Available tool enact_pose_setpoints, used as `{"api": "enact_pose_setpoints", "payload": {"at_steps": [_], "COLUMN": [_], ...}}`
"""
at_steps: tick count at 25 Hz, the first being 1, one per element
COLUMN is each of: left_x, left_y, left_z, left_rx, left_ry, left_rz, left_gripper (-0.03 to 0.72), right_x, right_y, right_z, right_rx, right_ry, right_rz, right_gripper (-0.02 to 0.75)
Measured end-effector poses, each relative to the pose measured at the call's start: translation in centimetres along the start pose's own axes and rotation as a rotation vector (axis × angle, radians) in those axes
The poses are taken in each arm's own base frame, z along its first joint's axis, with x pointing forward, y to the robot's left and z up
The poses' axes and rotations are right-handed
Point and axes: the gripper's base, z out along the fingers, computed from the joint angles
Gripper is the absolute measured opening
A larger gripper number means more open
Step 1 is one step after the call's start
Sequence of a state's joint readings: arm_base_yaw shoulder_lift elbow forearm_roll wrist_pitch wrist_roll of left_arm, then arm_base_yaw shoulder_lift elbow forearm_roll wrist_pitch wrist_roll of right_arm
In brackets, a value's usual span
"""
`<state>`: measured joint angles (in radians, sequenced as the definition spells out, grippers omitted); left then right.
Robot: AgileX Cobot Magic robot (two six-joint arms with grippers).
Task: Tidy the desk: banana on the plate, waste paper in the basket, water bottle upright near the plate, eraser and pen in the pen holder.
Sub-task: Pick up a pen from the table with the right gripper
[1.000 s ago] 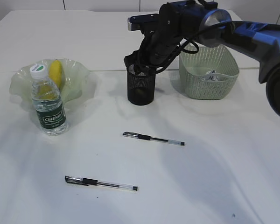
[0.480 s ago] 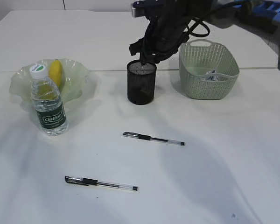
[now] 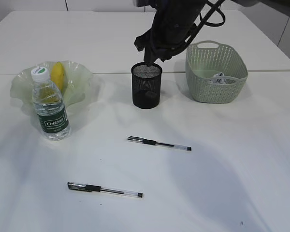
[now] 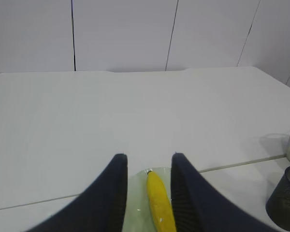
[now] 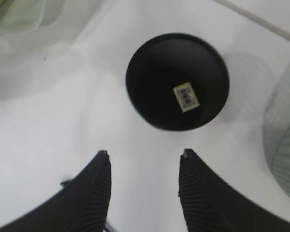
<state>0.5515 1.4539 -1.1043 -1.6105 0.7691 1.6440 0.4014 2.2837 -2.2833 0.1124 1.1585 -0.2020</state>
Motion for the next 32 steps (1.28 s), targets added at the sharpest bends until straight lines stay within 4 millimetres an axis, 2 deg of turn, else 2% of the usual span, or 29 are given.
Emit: {"api": "enact_pose_setpoints", "payload": {"at_steps": [7, 14, 20, 26, 30, 32], "left_x": [0.0, 0.2, 0.2, 0.3, 0.3, 0.3], "left_y": [0.0, -0.3, -0.4, -0.5, -0.6, -0.6], "left_z": [0.0, 0.0, 0.0, 0.0, 0.0, 0.0], "left_rx": [0.004, 0.034, 0.039, 0.052, 0.063, 0.063], "left_ry": [0.0, 0.019, 0.027, 0.028, 0.027, 0.028], "left_rz": [-0.017, 0.001, 0.009, 0.008, 0.008, 0.008], "left_gripper": [0.214, 0.214, 0.214, 0.214, 0.214, 0.214], "right_x": [0.6, 0.6, 0.6, 0.4, 0.5, 1.1], "right_y": [0.4, 0.4, 0.6, 1.3, 1.4, 1.4], "right_z": [-0.4, -0.4, -0.4, -0.4, -0.3, 0.5], "right_rx": [-0.05, -0.05, -0.064, -0.146, -0.154, -0.165], "right_ry": [0.061, 0.063, 0.06, 0.024, 0.024, 0.055], "right_rz": [-0.188, -0.208, -0.132, -0.325, -0.36, -0.358], "right_gripper": [0.334, 0.334, 0.333, 0.333, 0.333, 0.333]}}
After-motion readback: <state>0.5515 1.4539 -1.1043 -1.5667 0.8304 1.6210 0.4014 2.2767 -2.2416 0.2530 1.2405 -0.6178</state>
